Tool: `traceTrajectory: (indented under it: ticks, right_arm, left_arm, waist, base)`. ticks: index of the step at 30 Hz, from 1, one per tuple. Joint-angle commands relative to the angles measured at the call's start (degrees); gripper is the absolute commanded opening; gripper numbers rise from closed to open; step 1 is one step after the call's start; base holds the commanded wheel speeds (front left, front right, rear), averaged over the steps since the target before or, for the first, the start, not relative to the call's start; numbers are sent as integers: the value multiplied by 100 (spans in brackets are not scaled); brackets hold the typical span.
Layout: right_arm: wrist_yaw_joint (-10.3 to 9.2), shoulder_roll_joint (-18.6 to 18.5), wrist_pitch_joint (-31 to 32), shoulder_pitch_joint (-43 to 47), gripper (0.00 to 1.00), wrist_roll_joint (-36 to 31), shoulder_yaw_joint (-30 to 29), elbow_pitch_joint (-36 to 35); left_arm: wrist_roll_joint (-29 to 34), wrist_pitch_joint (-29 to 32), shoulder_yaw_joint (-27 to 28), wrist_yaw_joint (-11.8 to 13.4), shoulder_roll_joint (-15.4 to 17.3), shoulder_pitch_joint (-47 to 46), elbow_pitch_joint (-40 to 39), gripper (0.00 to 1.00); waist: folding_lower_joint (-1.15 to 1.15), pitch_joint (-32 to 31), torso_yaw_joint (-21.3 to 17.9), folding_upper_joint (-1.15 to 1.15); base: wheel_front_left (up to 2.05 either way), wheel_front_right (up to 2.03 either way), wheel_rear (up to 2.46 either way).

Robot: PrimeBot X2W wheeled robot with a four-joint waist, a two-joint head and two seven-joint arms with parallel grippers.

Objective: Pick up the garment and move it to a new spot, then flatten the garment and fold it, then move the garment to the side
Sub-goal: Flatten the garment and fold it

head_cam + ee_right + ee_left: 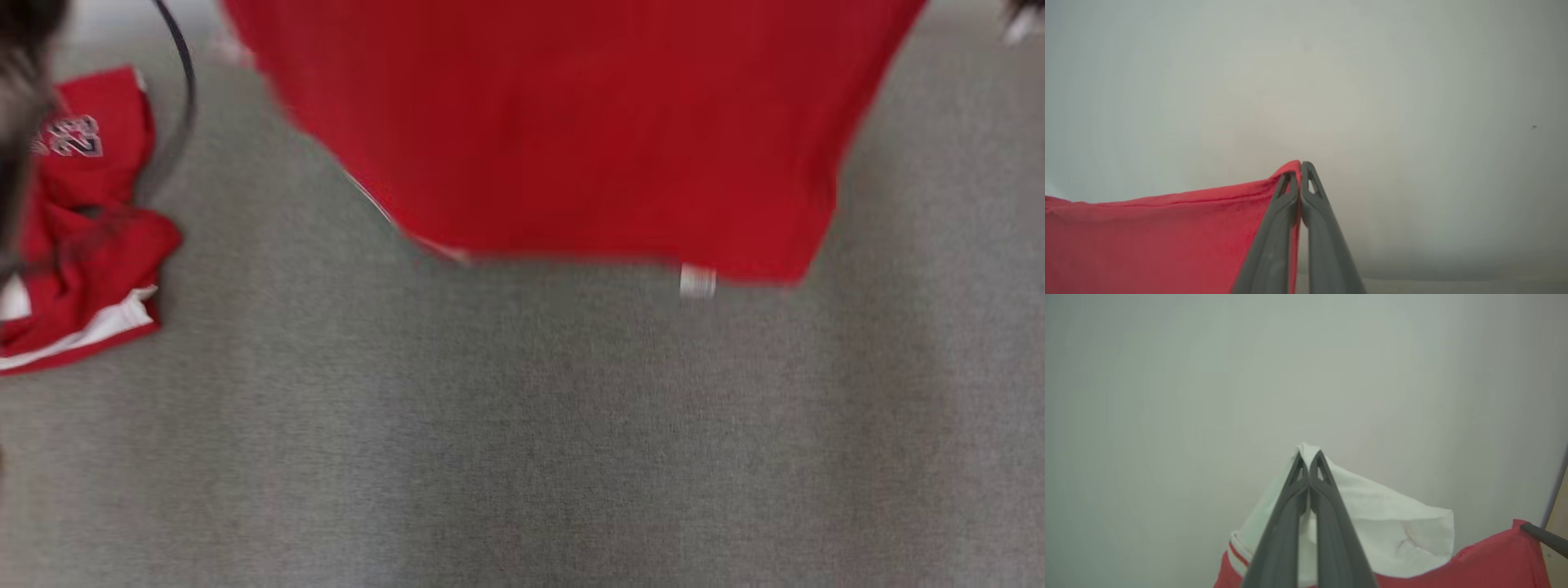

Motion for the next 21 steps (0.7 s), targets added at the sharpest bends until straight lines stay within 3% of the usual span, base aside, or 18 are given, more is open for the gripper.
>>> traceTrajectory:
  ticks: [1, 11, 21]
  right_arm:
    - [6, 11, 20, -317, 0, -61, -143, 129]
    - [6, 457, -352, -3168, 0, -972, -1133, 1752]
    - [6, 660, -769, -4173, 0, -1814, -1442, 2821]
  left_arm:
    - [63, 1, 11, 29, -62, -308, 119, 0]
    - [612, -276, -199, 13, -467, -3187, 1465, 0]
    - [718, -498, -511, 4, -468, -4178, 2447, 0]
  waist:
    - [-2, 979, -372, -1]
    - [-2, 1841, -629, -1]
    - [-2, 2221, -756, -1]
  base:
    - [0, 0, 0]
    - [0, 0, 0]
    - [0, 0, 0]
